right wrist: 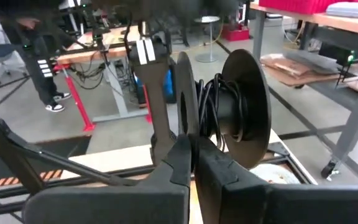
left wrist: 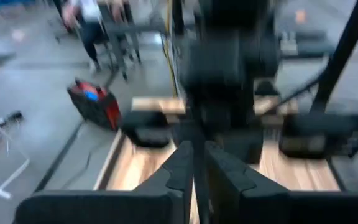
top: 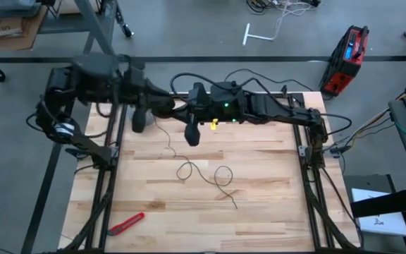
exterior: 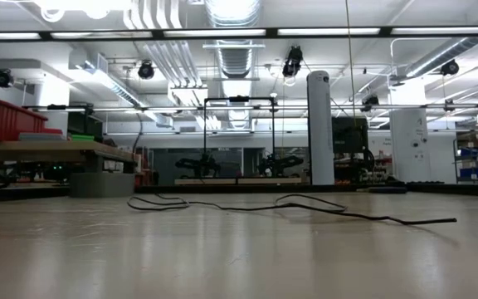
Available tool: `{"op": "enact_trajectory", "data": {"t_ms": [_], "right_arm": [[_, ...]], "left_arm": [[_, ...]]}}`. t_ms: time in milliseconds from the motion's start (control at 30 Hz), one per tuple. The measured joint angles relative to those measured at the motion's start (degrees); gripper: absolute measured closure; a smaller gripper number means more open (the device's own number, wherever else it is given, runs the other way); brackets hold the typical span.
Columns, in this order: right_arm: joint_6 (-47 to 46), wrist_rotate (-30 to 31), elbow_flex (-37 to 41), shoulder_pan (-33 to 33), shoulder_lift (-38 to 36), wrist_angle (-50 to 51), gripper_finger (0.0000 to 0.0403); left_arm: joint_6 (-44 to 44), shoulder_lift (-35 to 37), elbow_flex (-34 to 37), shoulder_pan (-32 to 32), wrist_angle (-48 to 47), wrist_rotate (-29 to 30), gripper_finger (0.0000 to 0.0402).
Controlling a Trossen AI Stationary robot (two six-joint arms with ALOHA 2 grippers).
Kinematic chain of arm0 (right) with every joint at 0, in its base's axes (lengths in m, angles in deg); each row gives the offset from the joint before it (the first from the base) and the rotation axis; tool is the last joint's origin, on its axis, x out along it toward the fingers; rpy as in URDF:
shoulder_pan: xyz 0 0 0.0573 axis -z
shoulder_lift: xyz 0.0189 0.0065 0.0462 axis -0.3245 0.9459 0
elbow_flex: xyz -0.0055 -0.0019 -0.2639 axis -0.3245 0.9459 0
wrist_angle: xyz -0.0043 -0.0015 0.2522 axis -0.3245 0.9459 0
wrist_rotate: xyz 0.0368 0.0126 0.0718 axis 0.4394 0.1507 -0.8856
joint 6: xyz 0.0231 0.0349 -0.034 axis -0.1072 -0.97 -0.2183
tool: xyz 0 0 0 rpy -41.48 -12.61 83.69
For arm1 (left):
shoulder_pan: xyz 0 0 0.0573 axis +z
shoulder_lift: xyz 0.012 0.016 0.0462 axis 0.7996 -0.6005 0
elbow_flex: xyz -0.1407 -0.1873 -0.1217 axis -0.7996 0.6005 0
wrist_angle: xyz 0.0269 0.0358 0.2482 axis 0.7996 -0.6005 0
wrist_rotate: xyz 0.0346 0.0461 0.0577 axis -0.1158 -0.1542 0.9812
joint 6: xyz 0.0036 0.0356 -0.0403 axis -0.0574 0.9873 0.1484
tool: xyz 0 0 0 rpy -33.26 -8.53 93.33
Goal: Coil cords
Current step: Coil the black wire on the black spool
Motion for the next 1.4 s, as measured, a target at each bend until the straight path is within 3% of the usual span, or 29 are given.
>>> {"op": "enact_trajectory", "data": {"t_ms": [333, 533, 700, 867, 1200, 1400], "right_arm": [[1.5, -2.2, 9.4, -0.1, -0.9, -24.8, 0.0402], [4.3, -4.7, 12.1, -0.1, -1.9, -40.7, 0.0402], [6.5, -5.7, 13.8, 0.0, -1.8, -50.3, 0.0403], [7.7, -5.7, 13.9, 0.4, -1.9, -53.9, 0.0403], [8.1, -4.6, 13.9, 0.4, -2.1, -52.7, 0.0403], [8.3, -3.2, 13.8, 0.4, -2.2, -50.7, 0.0403]], "left_arm": [[0.6, 7.2, -0.1, 0.0, 13.2, 0.7, 0.0337], [1.0, 11.2, -0.1, 0.0, 15.1, 3.8, 0.0343], [0.7, 11.7, 0.3, 0.0, 14.5, 3.1, 0.0354], [0.5, 9.5, 1.3, -1.0, 14.2, 0.2, 0.0346], [0.0, 6.6, 1.4, -1.5, 13.9, 0.7, 0.0279], [-1.5, 8.3, 1.5, -1.9, 12.8, 0.7, 0.0283]]}}
